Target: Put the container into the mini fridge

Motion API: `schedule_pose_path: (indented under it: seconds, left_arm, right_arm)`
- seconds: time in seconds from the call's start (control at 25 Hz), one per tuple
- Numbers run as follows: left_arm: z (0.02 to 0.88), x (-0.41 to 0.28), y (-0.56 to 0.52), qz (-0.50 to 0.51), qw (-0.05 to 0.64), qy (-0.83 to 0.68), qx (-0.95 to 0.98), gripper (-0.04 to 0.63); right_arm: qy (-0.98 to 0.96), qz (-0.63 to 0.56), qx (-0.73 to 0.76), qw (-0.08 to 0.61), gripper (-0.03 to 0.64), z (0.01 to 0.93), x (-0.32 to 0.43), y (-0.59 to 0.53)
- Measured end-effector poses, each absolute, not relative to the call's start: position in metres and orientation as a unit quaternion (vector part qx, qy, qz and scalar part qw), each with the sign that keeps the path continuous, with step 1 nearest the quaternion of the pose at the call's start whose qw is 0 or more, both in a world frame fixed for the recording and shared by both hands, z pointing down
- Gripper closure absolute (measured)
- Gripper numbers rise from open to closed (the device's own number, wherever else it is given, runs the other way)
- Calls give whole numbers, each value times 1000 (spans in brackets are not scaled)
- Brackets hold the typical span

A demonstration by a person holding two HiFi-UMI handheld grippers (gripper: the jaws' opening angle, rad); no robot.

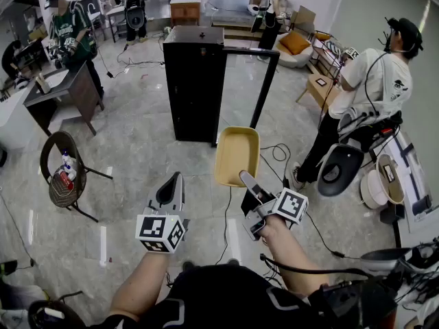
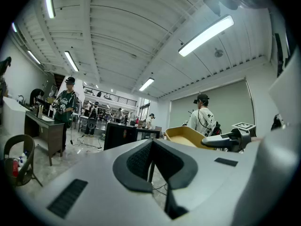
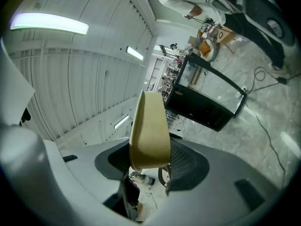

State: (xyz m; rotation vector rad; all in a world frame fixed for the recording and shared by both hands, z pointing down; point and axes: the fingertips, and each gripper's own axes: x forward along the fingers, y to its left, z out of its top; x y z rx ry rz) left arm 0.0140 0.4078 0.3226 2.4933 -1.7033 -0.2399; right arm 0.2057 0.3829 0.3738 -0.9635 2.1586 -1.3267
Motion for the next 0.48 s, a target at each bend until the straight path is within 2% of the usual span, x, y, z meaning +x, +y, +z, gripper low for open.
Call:
schedule_pose_path:
  seconds: [0.48]
  left_arm:
    - [320, 0, 406, -88, 53, -557, 824, 586]
  right_arm:
    - [778, -478, -346, 218, 396, 372, 188, 382]
